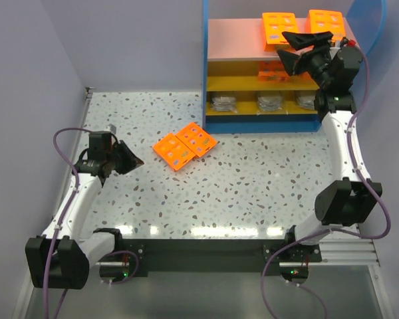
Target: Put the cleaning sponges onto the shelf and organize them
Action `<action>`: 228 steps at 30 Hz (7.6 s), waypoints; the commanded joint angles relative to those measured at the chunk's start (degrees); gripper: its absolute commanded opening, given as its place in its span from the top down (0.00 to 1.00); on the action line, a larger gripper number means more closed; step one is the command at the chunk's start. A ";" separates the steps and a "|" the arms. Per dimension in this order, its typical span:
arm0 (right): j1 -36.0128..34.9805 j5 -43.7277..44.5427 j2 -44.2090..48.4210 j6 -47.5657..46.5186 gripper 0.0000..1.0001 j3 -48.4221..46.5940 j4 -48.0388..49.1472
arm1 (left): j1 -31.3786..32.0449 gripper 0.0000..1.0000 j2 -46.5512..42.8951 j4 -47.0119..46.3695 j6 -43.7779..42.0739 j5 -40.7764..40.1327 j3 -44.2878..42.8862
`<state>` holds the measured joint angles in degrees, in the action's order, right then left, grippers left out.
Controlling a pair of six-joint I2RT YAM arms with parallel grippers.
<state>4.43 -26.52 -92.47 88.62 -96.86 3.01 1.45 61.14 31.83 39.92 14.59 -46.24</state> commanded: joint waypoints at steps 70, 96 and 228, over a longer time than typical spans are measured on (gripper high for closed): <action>-43.36 7.89 6.56 -23.66 1.00 54.50 8.61 | 10.50 0.87 27.90 -18.15 -3.62 9.50 -3.94; -24.82 20.89 28.05 -16.29 1.00 14.43 -7.59 | -2.95 0.82 9.44 -2.57 -4.59 4.57 -13.09; -32.38 13.68 52.11 -17.44 1.00 70.77 -2.83 | 8.84 1.00 23.78 -14.71 -4.06 8.18 -13.70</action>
<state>-28.40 -13.08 -44.66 68.38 -20.45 3.70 13.43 90.52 12.36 37.91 25.23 -55.96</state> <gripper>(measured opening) 0.014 0.018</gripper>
